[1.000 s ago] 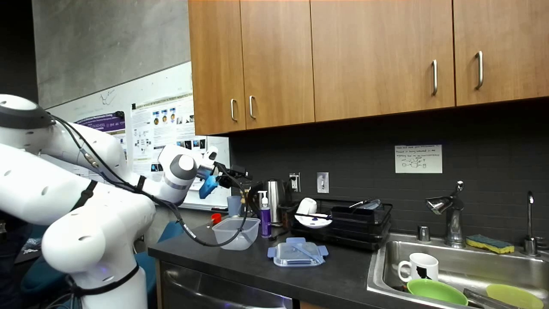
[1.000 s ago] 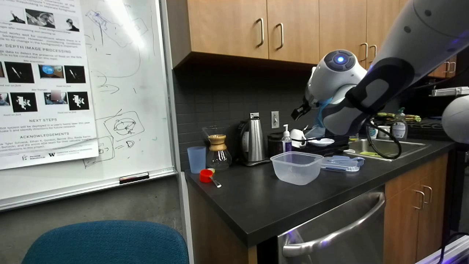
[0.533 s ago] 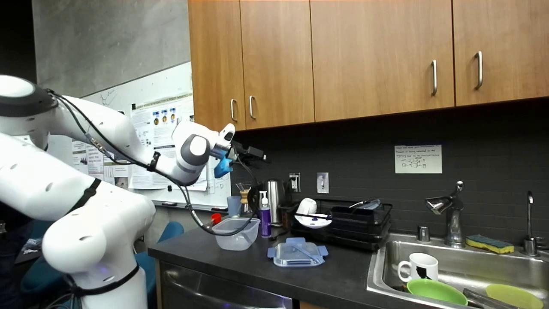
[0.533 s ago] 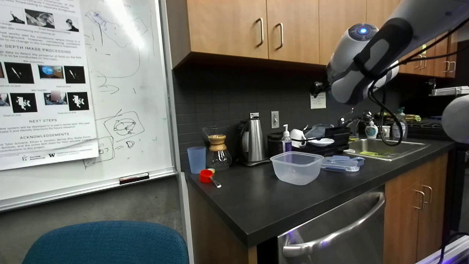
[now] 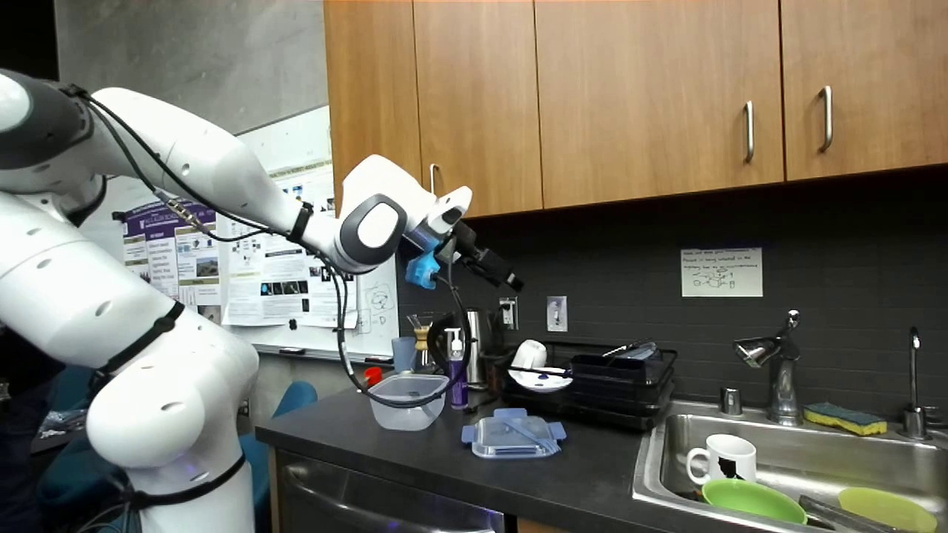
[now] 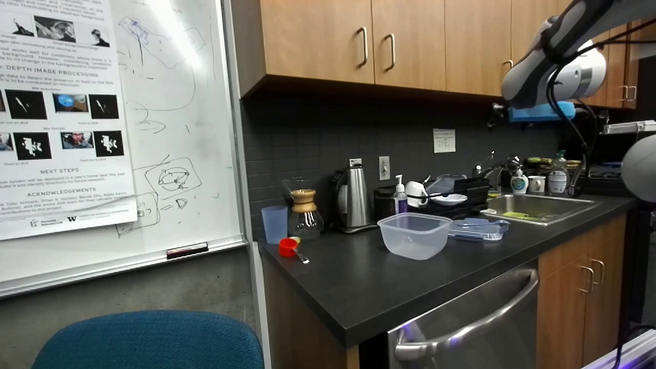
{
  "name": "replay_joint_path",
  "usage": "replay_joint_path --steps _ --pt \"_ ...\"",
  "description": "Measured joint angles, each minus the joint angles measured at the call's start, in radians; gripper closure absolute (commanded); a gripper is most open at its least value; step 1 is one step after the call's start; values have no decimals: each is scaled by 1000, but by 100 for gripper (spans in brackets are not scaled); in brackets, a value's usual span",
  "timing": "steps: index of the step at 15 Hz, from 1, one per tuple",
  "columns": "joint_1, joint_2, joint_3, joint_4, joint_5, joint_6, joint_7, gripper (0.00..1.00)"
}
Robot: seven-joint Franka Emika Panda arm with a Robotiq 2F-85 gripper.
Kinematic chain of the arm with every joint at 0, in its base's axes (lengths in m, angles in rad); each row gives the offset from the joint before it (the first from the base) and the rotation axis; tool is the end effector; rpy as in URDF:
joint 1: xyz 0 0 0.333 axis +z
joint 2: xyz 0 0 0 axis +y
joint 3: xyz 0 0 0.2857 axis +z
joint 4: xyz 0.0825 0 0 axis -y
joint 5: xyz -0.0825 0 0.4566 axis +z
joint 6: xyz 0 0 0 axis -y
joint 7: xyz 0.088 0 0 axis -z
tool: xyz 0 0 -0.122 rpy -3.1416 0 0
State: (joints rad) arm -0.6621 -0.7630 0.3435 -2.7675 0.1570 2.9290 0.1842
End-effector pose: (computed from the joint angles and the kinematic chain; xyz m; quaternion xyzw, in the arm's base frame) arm 0.4352 -0.1660 0.4604 0.8558 -0.2731 0.4262 0.1061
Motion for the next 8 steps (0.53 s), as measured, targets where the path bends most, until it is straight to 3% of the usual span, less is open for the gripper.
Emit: replay_joint_path --steps 4,8 --pt "69 36 -259 81 -63 -256 -4 0" --pt "123 92 -365 181 -75 -430 13 0"
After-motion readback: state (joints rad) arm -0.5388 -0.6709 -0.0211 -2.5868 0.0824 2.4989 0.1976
